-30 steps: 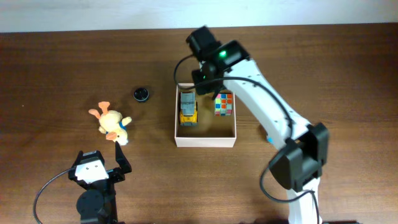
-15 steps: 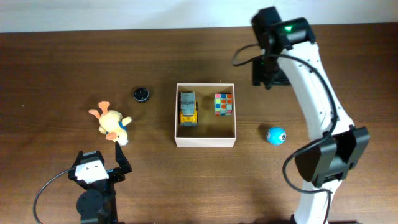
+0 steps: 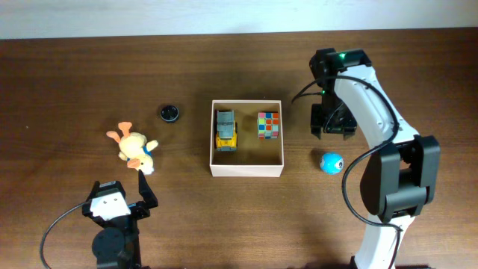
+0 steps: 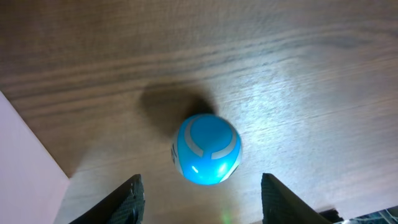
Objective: Pack container
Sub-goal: 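Raise the right gripper and move it right over the blue ball, then lower the right gripper and close it on the blue ball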
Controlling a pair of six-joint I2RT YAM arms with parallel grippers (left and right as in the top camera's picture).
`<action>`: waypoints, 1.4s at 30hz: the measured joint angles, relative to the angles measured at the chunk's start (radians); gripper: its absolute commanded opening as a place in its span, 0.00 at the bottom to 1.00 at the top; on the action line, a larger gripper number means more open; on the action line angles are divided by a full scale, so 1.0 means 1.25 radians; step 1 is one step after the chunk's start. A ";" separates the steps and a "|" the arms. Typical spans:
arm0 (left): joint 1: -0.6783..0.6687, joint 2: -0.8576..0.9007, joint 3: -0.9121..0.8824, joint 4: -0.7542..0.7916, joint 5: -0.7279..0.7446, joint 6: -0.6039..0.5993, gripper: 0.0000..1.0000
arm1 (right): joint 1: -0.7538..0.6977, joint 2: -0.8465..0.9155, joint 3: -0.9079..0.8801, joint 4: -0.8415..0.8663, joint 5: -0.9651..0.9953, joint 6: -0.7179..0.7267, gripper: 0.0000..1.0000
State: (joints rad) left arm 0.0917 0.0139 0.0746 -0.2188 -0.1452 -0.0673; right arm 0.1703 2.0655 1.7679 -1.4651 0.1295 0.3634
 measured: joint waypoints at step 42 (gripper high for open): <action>0.000 0.000 0.000 0.000 0.000 0.000 0.99 | -0.056 -0.035 -0.293 0.184 -0.030 -0.029 0.42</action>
State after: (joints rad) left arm 0.0917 0.0139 0.0746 -0.2188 -0.1452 -0.0673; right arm 0.1005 2.0212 1.4021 -1.2354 0.0921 0.3267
